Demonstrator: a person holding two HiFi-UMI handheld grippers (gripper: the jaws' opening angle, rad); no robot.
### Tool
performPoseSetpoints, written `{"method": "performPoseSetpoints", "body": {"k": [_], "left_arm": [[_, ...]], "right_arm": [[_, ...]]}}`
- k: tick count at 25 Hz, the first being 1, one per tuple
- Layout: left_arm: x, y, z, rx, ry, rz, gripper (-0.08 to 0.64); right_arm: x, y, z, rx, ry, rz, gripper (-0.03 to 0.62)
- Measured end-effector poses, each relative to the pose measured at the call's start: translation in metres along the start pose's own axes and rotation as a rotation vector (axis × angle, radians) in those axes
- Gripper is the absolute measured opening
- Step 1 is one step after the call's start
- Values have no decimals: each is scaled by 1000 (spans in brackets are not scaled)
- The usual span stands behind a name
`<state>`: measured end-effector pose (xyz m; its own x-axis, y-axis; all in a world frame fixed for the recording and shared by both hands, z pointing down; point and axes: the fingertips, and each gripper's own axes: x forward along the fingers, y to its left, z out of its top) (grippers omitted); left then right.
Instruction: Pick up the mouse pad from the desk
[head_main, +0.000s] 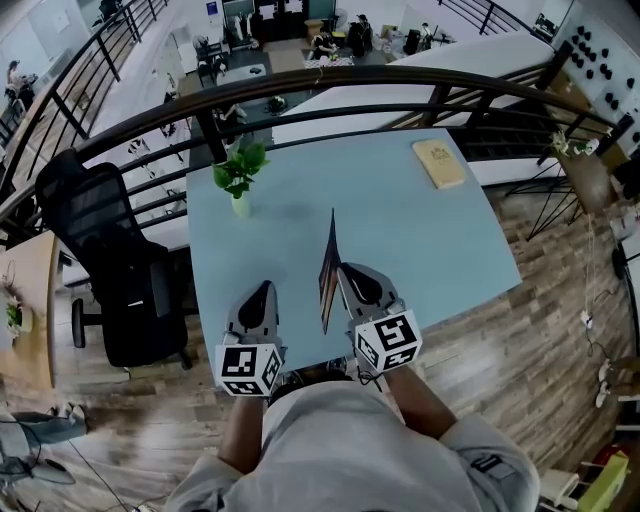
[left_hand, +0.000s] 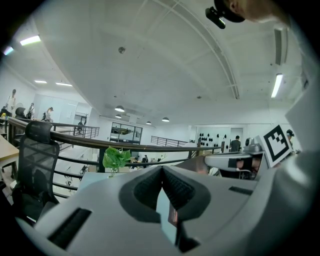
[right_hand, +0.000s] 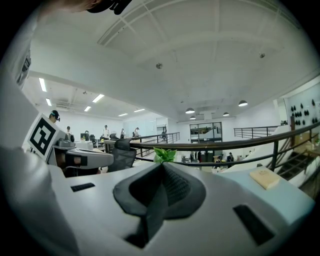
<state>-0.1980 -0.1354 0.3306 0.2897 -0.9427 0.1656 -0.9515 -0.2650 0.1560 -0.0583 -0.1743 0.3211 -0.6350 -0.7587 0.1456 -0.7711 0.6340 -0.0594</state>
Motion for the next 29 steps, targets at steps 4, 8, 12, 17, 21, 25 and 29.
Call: {"method": "performPoseSetpoints", "body": {"k": [4,8,12,17,21,25,29], "left_arm": [[-2,-2,1,0,0,-1,12],[-3,-7,-2,0,2,-3,12],[-4,-8,-3,3,2,-9,12],[-5,-11,-3,6,5,-18,12],[-4,-17,-1,8,5,-27,12],[-6,-19,-2,11,8,-37,12],[-11,-21,-2,8,11,-43,12]], "right_arm": [[-4,1,3,-5,-12,-1,14],[-9,0,2,-5,-11,-1,14],[-11,2,0,-4,-10,-1,14],[-15,3,0,-4,-13,-6,14],[-20,-1,1,-1,-12,-17,14],[-24,-1,0,1,-10,-30,14],[-29,1,0,4,-9,-38,14]]}}
